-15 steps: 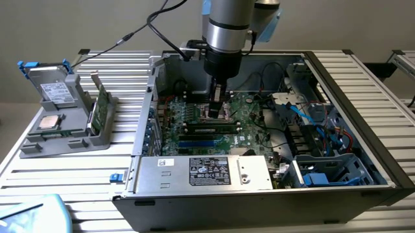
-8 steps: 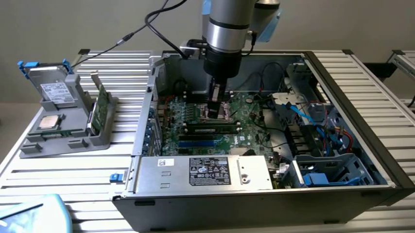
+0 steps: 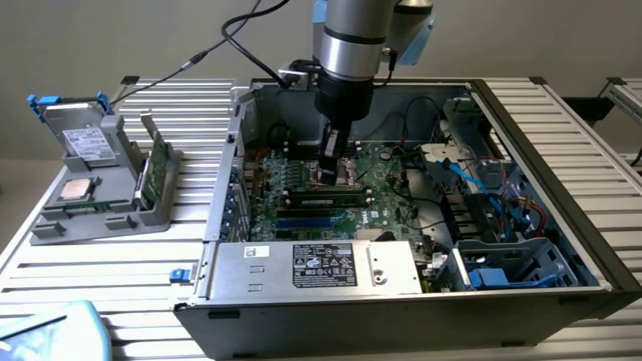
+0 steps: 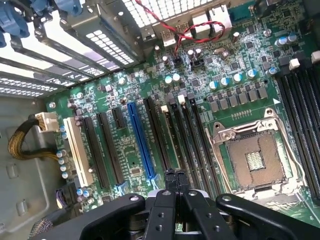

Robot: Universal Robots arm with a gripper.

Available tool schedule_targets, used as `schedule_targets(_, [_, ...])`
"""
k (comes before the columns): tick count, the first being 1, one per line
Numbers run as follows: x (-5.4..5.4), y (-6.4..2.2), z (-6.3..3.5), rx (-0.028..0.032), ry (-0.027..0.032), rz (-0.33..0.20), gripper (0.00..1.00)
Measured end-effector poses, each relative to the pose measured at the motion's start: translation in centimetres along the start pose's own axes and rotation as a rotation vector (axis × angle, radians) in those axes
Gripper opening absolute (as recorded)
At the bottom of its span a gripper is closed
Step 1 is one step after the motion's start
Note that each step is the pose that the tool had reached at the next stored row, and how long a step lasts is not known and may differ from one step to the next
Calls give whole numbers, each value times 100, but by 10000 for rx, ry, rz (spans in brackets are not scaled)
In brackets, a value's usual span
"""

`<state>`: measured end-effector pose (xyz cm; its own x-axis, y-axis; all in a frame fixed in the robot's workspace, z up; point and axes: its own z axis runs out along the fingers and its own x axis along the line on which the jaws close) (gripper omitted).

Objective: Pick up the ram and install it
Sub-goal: 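Press down the ram until it locks into place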

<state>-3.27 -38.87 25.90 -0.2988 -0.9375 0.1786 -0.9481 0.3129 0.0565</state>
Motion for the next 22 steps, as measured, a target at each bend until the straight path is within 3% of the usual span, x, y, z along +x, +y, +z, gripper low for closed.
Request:
schedule_targets(4, [0,-3,-1,-25,72,299,11])
schedule_targets(9, [-4,-13,-2,-36,94,589,11])
schedule_targets(14, [-5,-15,-2,-58,70,1022,11])
schedule_targets(22, [-5,-16,-2,-146,-6,1925,11])
